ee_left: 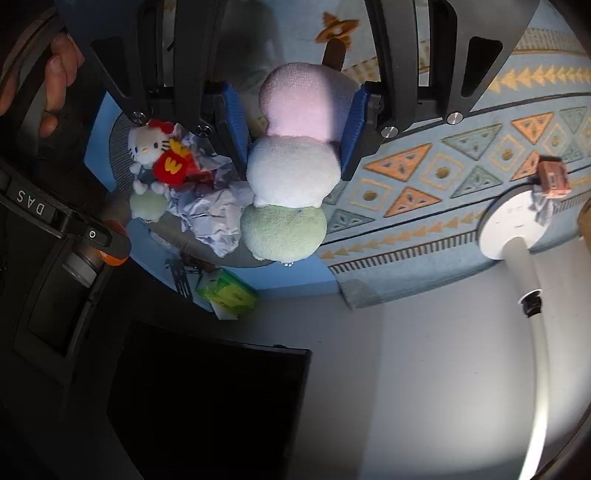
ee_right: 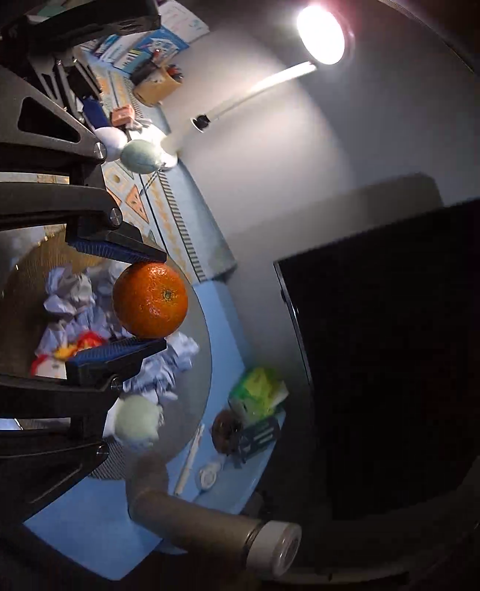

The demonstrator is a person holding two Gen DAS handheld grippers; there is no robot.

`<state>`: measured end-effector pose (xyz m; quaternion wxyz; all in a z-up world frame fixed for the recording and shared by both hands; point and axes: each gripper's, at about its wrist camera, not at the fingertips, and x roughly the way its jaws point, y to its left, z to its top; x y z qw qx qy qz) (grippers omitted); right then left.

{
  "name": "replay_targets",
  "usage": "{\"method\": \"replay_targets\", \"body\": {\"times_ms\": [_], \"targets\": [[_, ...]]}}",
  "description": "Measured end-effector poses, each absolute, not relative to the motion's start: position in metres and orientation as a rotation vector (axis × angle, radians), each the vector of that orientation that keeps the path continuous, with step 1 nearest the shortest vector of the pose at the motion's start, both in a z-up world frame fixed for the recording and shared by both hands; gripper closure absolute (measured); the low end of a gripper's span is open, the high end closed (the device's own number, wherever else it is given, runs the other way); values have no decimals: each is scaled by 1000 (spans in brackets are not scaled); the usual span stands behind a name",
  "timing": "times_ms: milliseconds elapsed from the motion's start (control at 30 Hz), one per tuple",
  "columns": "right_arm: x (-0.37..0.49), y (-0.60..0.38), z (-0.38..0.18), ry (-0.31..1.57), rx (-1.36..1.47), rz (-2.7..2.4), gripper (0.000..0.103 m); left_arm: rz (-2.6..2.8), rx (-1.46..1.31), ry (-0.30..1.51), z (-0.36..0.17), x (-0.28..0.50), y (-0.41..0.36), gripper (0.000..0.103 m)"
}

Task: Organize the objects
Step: 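Carry the plush and orange over the glass bowl and open both grippers, then move both grippers back over the rug toward the pink juice box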

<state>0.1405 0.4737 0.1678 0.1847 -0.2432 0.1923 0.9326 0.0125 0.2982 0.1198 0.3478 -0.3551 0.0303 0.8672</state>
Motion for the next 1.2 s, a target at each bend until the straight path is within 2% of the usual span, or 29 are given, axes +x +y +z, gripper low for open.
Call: {"method": "replay_targets", "body": {"times_ms": [233, 333, 367, 400, 433, 467, 500, 533, 633, 800, 1033, 1133, 1167, 1200], "targets": [[133, 507, 157, 561, -728, 2590, 65, 2209, -929, 96, 108, 17, 357, 60], [124, 518, 147, 584, -744, 2587, 65, 2196, -921, 117, 101, 17, 370, 53], [120, 522, 142, 590, -763, 2584, 65, 2176, -924, 129, 98, 17, 373, 45], [118, 526, 137, 609, -782, 2582, 63, 2153, -937, 143, 95, 17, 375, 30], [116, 531, 132, 638, -802, 2582, 59, 2140, -948, 149, 92, 17, 374, 23], [118, 535, 128, 663, -808, 2576, 49, 2142, -952, 145, 90, 17, 373, 17], [122, 537, 127, 671, -794, 2566, 38, 2138, -936, 131, 89, 19, 369, 17], [126, 535, 127, 662, -769, 2563, 37, 2127, -919, 132, 91, 21, 365, 17], [136, 532, 128, 652, -738, 2570, 37, 2109, -912, 145, 97, 27, 359, 17], [151, 517, 132, 687, -712, 2603, 37, 2100, -898, 70, 108, 33, 330, 17], [152, 445, 160, 578, -695, 2770, 35, 2219, -867, -41, 123, 37, 235, 17], [139, 399, 160, 512, -746, 2859, 23, 2345, -890, -55, 120, 36, 182, 17], [134, 383, 158, 484, -763, 2886, 16, 2399, -899, -53, 117, 36, 163, 17], [129, 367, 154, 453, -782, 2914, 16, 2447, -911, -53, 114, 35, 146, 17]]}}
